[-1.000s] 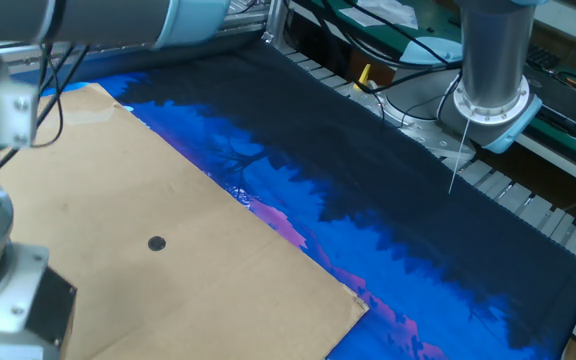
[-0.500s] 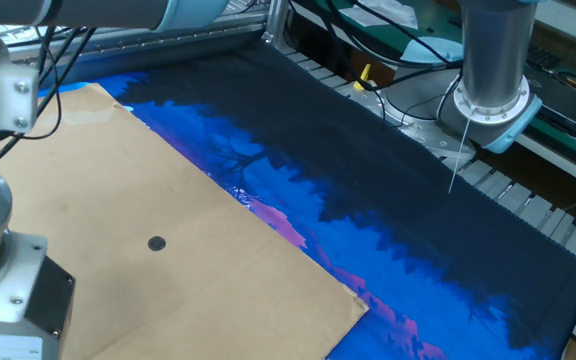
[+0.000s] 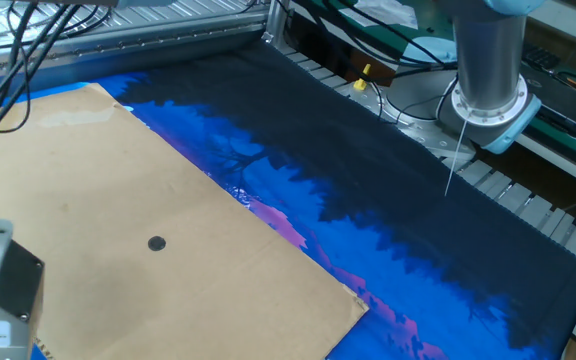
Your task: Grab the block and place it at the designated location
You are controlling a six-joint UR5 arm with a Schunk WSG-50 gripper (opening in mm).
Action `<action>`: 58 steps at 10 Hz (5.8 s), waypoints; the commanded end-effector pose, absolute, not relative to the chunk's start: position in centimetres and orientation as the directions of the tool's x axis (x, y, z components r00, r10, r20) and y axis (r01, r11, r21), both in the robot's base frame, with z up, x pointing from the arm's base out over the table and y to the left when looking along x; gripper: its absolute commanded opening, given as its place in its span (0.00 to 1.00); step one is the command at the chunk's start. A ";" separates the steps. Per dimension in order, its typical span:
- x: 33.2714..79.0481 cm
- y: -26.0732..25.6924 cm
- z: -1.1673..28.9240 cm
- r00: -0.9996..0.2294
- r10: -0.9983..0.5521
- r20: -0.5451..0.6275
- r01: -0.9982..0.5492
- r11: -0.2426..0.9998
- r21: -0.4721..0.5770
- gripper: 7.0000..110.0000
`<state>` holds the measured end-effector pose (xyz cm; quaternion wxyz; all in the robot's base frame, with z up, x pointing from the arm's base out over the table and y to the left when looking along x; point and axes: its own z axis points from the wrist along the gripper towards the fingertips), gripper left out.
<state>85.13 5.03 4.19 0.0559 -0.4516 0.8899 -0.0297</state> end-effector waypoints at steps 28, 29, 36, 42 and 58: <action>86.2 4.5 5.9 -0.630 -0.767 -0.123 -0.765 0.640 -0.072 0.57; 86.1 4.5 5.9 -0.628 -0.769 -0.121 -0.767 0.638 -0.070 0.57; 85.3 3.8 5.8 -0.730 -0.676 -0.099 -0.674 0.736 -0.058 0.57; 85.6 4.2 5.2 -0.729 -0.676 -0.112 -0.675 0.736 -0.050 0.79; 85.3 3.7 2.6 -0.737 -0.664 -0.126 -0.660 0.747 -0.082 0.57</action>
